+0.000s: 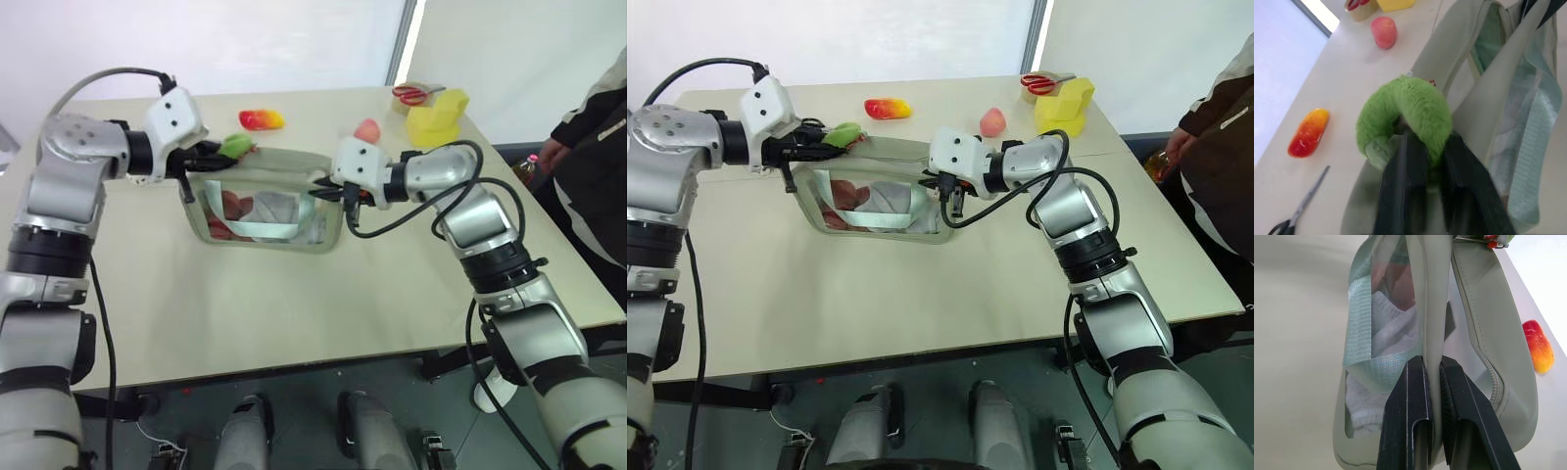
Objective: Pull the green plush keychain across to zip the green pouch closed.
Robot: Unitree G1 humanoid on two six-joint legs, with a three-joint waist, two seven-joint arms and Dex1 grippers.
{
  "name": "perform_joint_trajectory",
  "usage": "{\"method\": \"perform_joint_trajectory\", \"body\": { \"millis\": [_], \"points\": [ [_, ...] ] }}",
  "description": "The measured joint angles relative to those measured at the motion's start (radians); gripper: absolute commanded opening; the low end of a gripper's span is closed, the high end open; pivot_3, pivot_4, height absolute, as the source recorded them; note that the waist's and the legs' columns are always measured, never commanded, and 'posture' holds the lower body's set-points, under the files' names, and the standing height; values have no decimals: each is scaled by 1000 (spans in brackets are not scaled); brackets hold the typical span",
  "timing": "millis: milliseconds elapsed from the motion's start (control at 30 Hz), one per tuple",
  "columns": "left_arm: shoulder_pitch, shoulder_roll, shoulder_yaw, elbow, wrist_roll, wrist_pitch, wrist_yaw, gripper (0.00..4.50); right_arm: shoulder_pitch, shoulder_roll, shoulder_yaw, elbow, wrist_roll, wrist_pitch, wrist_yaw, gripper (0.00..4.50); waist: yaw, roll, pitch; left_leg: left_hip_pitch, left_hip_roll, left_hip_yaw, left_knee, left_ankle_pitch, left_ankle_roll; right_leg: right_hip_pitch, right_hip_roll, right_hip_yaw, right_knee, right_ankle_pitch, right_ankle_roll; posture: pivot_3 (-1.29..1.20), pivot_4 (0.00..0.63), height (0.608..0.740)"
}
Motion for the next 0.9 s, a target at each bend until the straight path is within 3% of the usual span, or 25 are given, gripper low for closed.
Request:
{"method": "perform_joint_trajectory", "body": {
  "millis": [167,467,567,700,800,900],
  "points": [
    [-27,22,12,-12,-10,58,-33,4451,0,0,0,0,0,2,0,0,0,0,0,0,0,0,-1,0,0,0,0,0,0,0,0,0,150,740],
    [-20,186,99,-104,-76,223,-109,4451,-5,1,0,20,-1,-15,0,0,-3,0,0,0,0,0,-1,0,0,-1,0,0,0,0,0,0,150,740],
    [66,209,132,-99,-74,217,-89,4451,-7,0,0,26,-1,-15,1,0,-3,1,0,2,0,0,-1,0,0,1,-1,0,0,0,0,0,150,740],
    [238,165,135,-89,-73,205,-48,4451,-12,-2,0,32,-1,-16,2,0,0,1,0,1,0,0,-1,0,0,0,0,0,0,0,0,0,150,740],
    [261,108,132,-63,-52,160,21,4451,-18,-3,0,36,-1,-16,4,0,2,0,0,0,0,0,0,0,0,0,-1,0,0,0,-1,0,150,740],
    [237,57,134,-22,-34,118,93,3715,-19,-1,0,38,-1,-16,9,0,1,0,0,0,0,0,0,0,0,0,0,0,0,0,0,0,150,740]
  ]
}}
